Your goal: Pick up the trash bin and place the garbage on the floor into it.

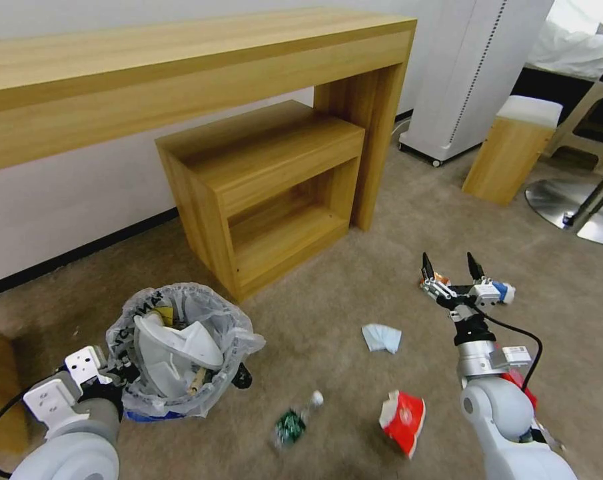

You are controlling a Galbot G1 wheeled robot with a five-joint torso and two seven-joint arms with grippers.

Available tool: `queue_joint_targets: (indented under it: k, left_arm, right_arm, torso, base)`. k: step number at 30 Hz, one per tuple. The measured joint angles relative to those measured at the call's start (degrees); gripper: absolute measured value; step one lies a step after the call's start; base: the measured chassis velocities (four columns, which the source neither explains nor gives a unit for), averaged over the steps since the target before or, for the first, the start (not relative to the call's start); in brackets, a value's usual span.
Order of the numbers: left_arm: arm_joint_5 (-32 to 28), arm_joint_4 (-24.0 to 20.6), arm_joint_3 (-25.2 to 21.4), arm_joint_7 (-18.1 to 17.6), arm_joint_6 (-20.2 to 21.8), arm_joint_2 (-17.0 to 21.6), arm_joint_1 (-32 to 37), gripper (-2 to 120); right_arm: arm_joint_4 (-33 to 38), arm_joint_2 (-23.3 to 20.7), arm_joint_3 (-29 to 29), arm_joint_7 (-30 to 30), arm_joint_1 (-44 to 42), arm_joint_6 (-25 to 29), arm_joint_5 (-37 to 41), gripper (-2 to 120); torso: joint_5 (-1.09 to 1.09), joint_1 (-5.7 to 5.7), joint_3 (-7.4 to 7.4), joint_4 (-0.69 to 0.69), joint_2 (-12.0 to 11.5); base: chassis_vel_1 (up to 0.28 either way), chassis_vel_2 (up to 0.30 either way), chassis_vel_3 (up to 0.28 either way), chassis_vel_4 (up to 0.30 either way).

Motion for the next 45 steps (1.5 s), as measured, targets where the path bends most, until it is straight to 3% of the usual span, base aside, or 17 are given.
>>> queue_joint_targets:
  k: [7, 9, 10, 13, 14, 16, 17, 21, 32, 45]
  left_arm:
    - [0.01, 0.00, 0.02, 0.02, 0.00, -0.04, -0.11, 0]
    - [-0.01, 0.01, -0.07, 0.03, 0.00, 0.04, -0.17, 0]
    - [-0.01, 0.01, -0.07, 0.03, 0.00, 0.04, -0.17, 0]
    - [-0.09, 0.01, -0.10, 0.06, 0.01, 0.06, -0.19, 0]
    - [-0.09, 0.01, -0.10, 0.06, 0.01, 0.06, -0.19, 0]
    - [-0.11, 0.01, -0.11, 0.07, 0.00, 0.07, -0.15, 0]
    - [-0.11, 0.01, -0.11, 0.07, 0.00, 0.07, -0.15, 0]
    - [-0.05, -0.22, 0.06, 0.08, 0.00, -0.02, 0.04, 0]
    - [0.37, -1.12, -0.24, 0.00, 0.00, -0.02, 1.15, 0]
    - [1.65, -1.28, 0.24, -0.05, 0.02, -1.06, 1.94, 0]
  right_arm:
    - [2.77, -2.93, -3.09, 6.49, -2.40, -10.34, -1.17, 100]
    - [5.49, -4.58, -5.41, 11.32, -4.14, -18.36, 1.49, 100]
    - [5.49, -4.58, -5.41, 11.32, -4.14, -18.36, 1.49, 100]
    - [10.21, -5.42, -8.91, 18.86, -5.95, -29.17, 7.60, 100]
    - [10.21, -5.42, -8.91, 18.86, -5.95, -29.17, 7.60, 100]
    - [13.58, -5.74, -12.08, 24.91, -6.23, -36.55, 13.20, 100]
    - [13.58, -5.74, -12.08, 24.91, -6.23, -36.55, 13.20, 100]
    - [16.78, -5.25, -19.06, 36.30, -4.66, -47.52, 27.85, 100]
    - [16.44, -1.93, -27.59, 49.14, -1.66, -56.57, 45.26, 100]
    - [12.47, -0.51, -31.33, 55.88, 0.03, -60.57, 51.33, 100]
  torso:
    - [-0.01, -0.01, -0.04, 0.01, 0.00]
    - [-0.01, -0.01, -0.04, 0.00, 0.01]
    - [-0.01, -0.01, -0.04, 0.00, 0.01]
    - [-0.01, -0.01, -0.03, 0.00, 0.00]
    - [-0.01, -0.01, -0.03, 0.00, 0.00]
    - [-0.02, -0.01, -0.03, 0.01, 0.00]
    - [-0.02, -0.01, -0.03, 0.01, 0.00]
    - [-0.02, -0.01, -0.03, 0.01, 0.01]
    - [-0.01, -0.01, -0.02, 0.01, 0.00]
    - [0.00, -0.01, -0.02, 0.01, 0.00]
  base:
    - [0.018, 0.008, -0.022, 0.000]
    - [0.018, -0.025, -0.016, 0.023]
    - [0.000, 0.000, 0.000, 0.000]
    - [0.000, 0.000, 0.000, 0.000]
    - [0.000, 0.000, 0.000, 0.000]
    - [0.000, 0.000, 0.000, 0.000]
    - [0.000, 0.000, 0.000, 0.000]
    - [0.000, 0.000, 0.000, 0.000]
    - [0.000, 0.000, 0.000, 0.000]
    - [0.000, 0.000, 0.000, 0.000]
